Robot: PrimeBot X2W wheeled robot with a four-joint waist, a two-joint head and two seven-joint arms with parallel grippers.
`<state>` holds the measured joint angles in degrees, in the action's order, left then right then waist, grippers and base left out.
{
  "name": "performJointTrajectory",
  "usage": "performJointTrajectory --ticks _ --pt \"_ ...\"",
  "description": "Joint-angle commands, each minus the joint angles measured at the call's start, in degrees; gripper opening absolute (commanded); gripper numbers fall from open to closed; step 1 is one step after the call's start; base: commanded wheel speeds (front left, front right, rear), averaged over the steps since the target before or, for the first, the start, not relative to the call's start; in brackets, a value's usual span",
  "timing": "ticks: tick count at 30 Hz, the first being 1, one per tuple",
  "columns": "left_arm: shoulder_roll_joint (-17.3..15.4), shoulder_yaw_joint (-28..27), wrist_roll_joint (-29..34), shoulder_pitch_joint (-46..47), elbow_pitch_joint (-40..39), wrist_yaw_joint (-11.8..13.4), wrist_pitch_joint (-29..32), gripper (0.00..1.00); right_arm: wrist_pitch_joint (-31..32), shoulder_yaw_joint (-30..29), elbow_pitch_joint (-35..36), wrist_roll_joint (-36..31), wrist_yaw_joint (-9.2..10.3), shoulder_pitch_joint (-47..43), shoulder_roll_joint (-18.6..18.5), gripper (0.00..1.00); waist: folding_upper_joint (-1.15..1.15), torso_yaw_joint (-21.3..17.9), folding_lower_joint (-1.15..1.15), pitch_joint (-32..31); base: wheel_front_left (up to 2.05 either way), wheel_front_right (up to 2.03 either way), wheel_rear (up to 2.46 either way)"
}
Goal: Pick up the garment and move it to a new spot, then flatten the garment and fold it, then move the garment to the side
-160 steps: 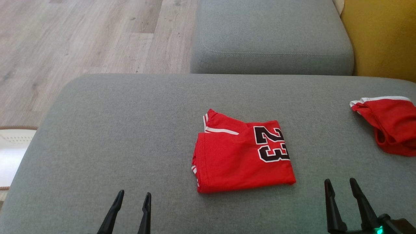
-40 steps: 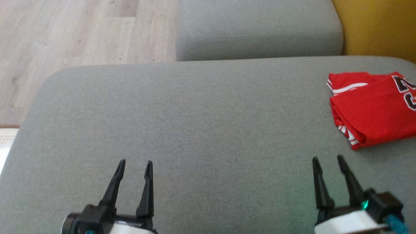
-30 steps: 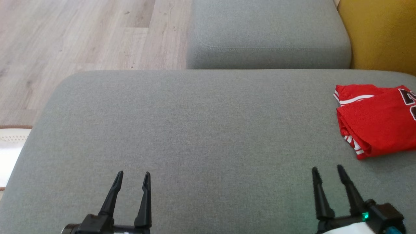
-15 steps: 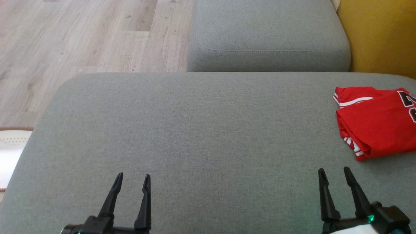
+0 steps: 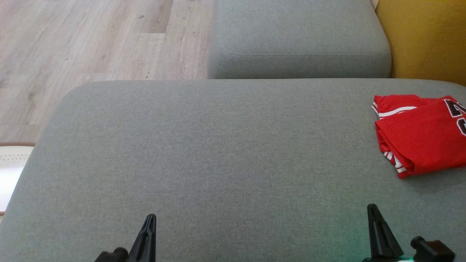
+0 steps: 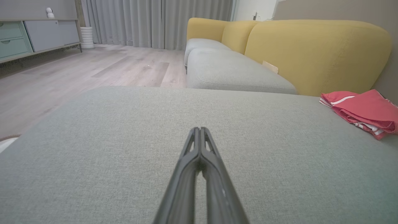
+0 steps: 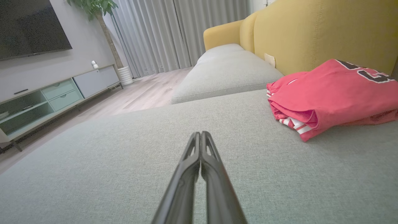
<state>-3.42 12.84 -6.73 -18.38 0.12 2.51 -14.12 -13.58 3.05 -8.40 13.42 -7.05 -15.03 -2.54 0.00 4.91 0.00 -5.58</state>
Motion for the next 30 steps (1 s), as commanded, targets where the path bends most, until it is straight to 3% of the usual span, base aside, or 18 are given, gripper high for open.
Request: performJointTrajectory --ticks 1,30 --pt "-0.3 -0.6 -1.9 2.3 -1.7 -0.3 0.3 0.0 0.3 -0.2 1.7 1.9 -0.03 2.0 -0.3 0.0 0.0 -0.1 0.0 0.1 0.0 0.0 0.0" --pt "-1.1 -3.7 -23.7 8.0 2.7 -2.9 4.2 0.0 4.2 -1.3 -0.2 21.9 -0.13 6.7 -1.2 0.0 0.0 -1.2 0.0 1.5 0.0 0.0 0.0"
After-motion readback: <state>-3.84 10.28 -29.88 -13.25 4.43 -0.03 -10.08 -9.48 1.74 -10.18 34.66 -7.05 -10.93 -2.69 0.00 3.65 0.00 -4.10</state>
